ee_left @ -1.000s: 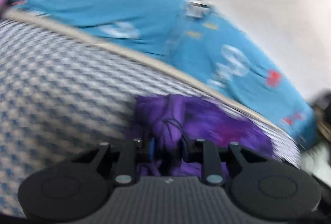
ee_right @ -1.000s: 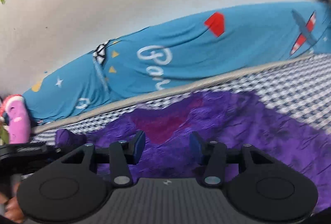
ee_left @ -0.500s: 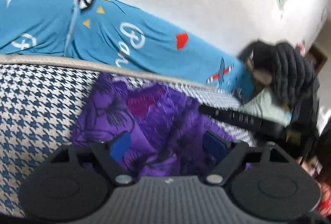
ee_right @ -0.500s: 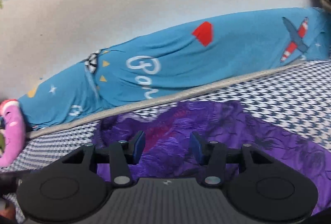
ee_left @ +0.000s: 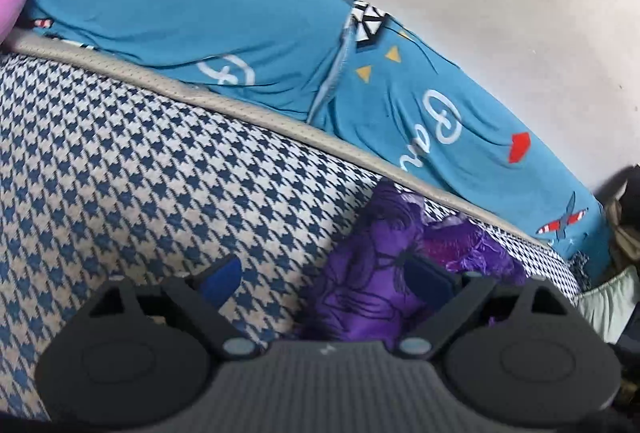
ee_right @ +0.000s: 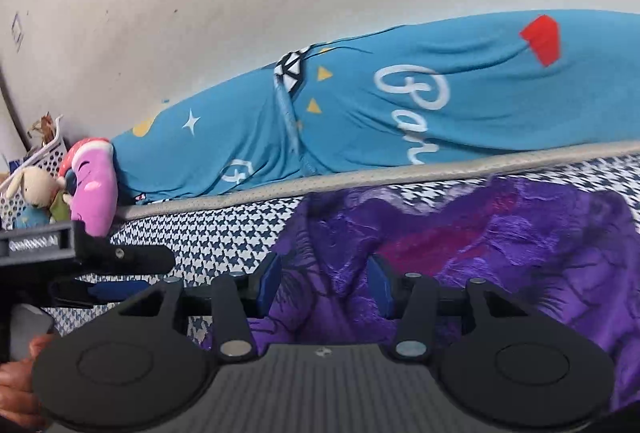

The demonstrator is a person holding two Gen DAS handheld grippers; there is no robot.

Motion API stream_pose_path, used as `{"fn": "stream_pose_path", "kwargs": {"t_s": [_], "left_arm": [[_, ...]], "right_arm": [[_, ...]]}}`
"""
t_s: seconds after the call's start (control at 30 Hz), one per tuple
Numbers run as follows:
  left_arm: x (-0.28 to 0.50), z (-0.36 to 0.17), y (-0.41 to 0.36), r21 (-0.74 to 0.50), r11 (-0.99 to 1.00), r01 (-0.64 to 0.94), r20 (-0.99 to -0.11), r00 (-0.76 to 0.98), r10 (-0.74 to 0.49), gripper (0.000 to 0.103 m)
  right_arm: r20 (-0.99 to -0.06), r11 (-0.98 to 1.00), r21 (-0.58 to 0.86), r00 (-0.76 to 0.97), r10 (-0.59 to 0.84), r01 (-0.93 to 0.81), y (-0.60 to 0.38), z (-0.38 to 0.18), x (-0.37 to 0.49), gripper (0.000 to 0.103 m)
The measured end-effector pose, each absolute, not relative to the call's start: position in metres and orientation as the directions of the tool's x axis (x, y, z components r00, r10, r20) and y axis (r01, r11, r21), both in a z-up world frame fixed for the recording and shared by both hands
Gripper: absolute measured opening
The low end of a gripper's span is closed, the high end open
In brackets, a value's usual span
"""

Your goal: Fold clothes

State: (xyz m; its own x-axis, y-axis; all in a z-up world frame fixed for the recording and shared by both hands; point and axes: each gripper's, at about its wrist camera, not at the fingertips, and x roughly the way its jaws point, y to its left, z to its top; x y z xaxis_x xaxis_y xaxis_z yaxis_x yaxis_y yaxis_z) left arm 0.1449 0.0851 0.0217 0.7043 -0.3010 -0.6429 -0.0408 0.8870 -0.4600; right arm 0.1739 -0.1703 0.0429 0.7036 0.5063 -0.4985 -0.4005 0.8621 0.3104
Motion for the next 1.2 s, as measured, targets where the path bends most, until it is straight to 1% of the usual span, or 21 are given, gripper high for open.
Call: {"fn": "stream_pose_path", "kwargs": {"t_s": [0.1,0.27,0.33,0.37,0.4,0.6,0.77,0.87,0.93,1.03,1.13,1.2], "left_arm": [[0.144,0.022,0.09,-0.465,0.884,-0.044,-0.641,0.706,-0.302,0.096],[0.143,0.023,0.092,-0.469,0.882,-0.048,-0.644,0.702,-0.304,0.097],[0.143,0.023,0.092,-0.469,0.882,-0.05,-0.646,0.7,-0.304,0.097],[0.143,0.023,0.092,-0.47,0.881,-0.051,-0.647,0.699,-0.304,0.097],[0.143,0.022,0.092,-0.47,0.881,-0.052,-0.648,0.698,-0.305,0.097],[0.144,0.02,0.091,-0.468,0.882,-0.06,-0.661,0.686,-0.304,0.097],[0.144,0.025,0.106,-0.497,0.862,-0.094,-0.639,0.712,-0.291,0.099],[0.145,0.031,0.128,-0.537,0.835,-0.124,-0.616,0.733,-0.288,0.103],[0.147,0.037,0.143,-0.568,0.812,-0.132,-0.605,0.736,-0.303,0.103],[0.147,0.04,0.156,-0.597,0.794,-0.119,-0.595,0.729,-0.338,0.103],[0.144,0.042,0.156,-0.59,0.803,-0.085,-0.595,0.718,-0.361,0.103],[0.142,0.043,0.154,-0.583,0.811,-0.052,-0.598,0.702,-0.386,0.103]], "right_arm": [[-0.497,0.865,0.289,0.709,0.501,-0.409,-0.16,0.037,0.179,0.048],[-0.503,0.862,0.284,0.701,0.506,-0.419,-0.148,0.028,0.186,0.048],[-0.51,0.858,0.273,0.691,0.512,-0.435,-0.143,0.024,0.188,0.046],[-0.508,0.858,0.262,0.693,0.512,-0.443,-0.141,0.023,0.188,0.039],[-0.507,0.86,0.246,0.697,0.507,-0.448,-0.138,0.022,0.187,0.03],[-0.49,0.874,0.132,0.736,0.468,-0.468,-0.125,0.023,0.177,0.008],[-0.423,0.84,0.089,0.743,0.519,-0.536,-0.117,0.041,0.158,0.007],[-0.394,0.755,0.104,0.67,0.629,-0.647,-0.111,0.054,0.139,0.007],[-0.398,0.659,0.112,0.574,0.716,-0.744,-0.105,0.058,0.125,0.006],[-0.439,0.541,0.092,0.453,0.776,-0.836,-0.096,0.054,0.105,0.006],[-0.521,0.449,0.109,0.334,0.785,-0.887,-0.088,0.04,0.096,0.007],[-0.576,0.419,0.103,0.289,0.765,-0.902,-0.084,0.031,0.091,0.009]]}}
